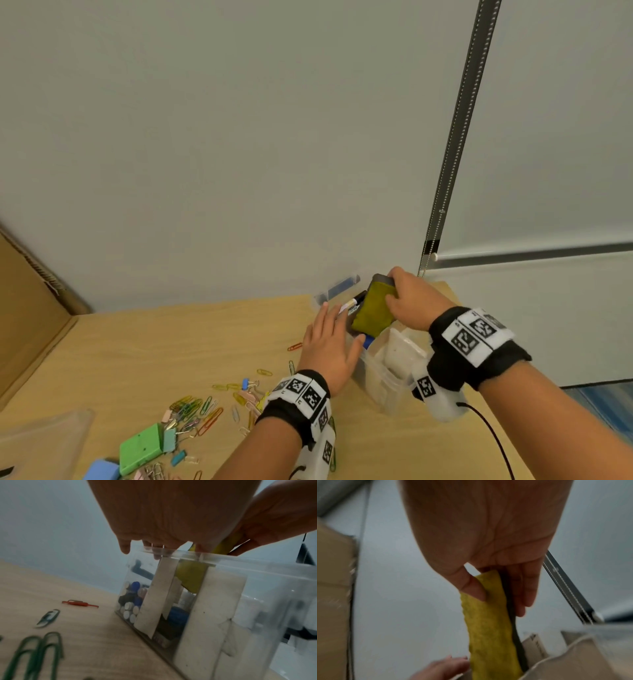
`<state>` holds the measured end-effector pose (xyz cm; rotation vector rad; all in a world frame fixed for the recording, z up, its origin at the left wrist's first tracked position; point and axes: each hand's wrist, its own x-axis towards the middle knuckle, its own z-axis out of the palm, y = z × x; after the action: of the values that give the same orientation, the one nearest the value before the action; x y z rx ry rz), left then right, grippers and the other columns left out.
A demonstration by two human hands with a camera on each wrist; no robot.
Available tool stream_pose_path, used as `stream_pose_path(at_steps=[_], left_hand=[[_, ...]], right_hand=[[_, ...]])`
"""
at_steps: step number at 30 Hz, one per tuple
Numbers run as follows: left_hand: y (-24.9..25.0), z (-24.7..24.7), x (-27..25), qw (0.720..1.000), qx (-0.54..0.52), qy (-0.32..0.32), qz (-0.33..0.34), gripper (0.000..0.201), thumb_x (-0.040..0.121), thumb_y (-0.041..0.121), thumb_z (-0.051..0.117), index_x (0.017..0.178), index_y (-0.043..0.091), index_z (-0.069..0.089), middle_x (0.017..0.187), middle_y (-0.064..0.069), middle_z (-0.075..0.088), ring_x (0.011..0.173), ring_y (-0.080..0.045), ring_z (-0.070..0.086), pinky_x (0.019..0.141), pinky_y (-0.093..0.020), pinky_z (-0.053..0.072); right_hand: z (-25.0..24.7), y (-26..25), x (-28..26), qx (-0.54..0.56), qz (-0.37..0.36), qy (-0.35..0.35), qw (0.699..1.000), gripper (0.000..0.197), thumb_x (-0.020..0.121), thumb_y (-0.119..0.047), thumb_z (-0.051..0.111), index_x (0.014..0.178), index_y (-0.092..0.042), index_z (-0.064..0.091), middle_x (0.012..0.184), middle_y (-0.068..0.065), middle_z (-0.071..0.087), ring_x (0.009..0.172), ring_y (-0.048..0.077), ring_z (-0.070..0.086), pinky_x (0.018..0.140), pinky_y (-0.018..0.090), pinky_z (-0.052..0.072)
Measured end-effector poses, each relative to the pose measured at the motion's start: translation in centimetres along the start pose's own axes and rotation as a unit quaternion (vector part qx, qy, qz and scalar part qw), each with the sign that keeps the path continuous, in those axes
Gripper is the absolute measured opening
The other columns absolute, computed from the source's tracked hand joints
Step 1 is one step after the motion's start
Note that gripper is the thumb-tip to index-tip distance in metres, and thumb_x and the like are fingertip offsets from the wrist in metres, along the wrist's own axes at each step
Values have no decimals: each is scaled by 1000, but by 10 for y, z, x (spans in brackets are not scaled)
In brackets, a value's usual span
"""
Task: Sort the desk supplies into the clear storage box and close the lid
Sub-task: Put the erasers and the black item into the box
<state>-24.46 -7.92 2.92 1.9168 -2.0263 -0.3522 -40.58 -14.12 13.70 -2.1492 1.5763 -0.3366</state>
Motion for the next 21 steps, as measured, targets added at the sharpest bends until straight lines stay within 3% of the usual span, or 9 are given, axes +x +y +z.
stream_pose_path(at_steps=[5, 9, 11, 13, 14, 16, 18, 21], left_hand=[[4, 1, -6, 1000, 8, -4, -18, 84, 81, 68, -4, 152, 23, 5, 160, 8, -3, 145, -9, -18, 121, -44, 5], [6, 4, -7, 999, 12, -9, -32, 66, 95, 55, 13, 152, 22, 4, 160, 7, -5, 145, -10, -19, 121, -45, 4], [6, 5, -8, 999, 13, -12, -36, 66, 96, 54, 14, 152, 22, 3, 160, 7, -5, 145, -10, -20, 121, -45, 4], [7, 5, -8, 999, 10, -13, -38, 66, 96, 55, 13, 152, 22, 3, 160, 8, -5, 145, -9, -20, 121, -45, 4], [7, 4, -8, 999, 10, -15, -38, 66, 96, 55, 13, 152, 23, 3, 160, 8, -5, 145, -9, -20, 121, -45, 4], [8, 4, -8, 999, 7, -18, -40, 65, 96, 55, 14, 152, 23, 3, 160, 9, -6, 144, -9, -20, 121, -45, 5], [8, 3, -8, 999, 4, -23, -41, 65, 96, 55, 14, 152, 24, 3, 160, 9, -6, 144, -8, -21, 121, -44, 6], [8, 1, -7, 999, 1, -22, -40, 65, 95, 56, 13, 152, 24, 4, 160, 10, -7, 144, -8, -21, 120, -44, 8]], right_hand=[[14, 10, 37, -30, 120, -64, 990, 43, 92, -17, 49, 128, -5, 29, 100, 14, 55, 85, 27, 53, 66, 32, 43], [29, 14, 54, -146, 140, -66, 977, 43, 87, -20, 54, 127, -8, 40, 122, 18, 55, 108, 34, 57, 89, 41, 50], [41, 25, 74, -219, 132, -110, 961, 47, 76, -34, 67, 119, -21, 54, 120, 11, 61, 107, 33, 60, 86, 42, 53], [59, 44, 100, -274, 101, -161, 943, 61, 51, -55, 79, 105, -42, 55, 107, -1, 67, 91, 30, 65, 74, 45, 55], [65, 51, 107, -293, 73, -193, 934, 66, 46, -60, 80, 105, -43, 55, 104, -6, 66, 87, 26, 64, 73, 45, 55], [56, 37, 90, -306, 44, -235, 922, 51, 61, -56, 78, 107, -43, 58, 107, -6, 62, 92, 23, 62, 82, 46, 53], [47, 25, 73, -284, 38, -222, 932, 43, 81, -41, 67, 123, -33, 58, 119, 4, 61, 108, 30, 60, 94, 46, 49], [38, 15, 59, -273, 31, -226, 934, 36, 87, -30, 62, 122, -20, 59, 113, 7, 64, 102, 28, 63, 92, 37, 51]])
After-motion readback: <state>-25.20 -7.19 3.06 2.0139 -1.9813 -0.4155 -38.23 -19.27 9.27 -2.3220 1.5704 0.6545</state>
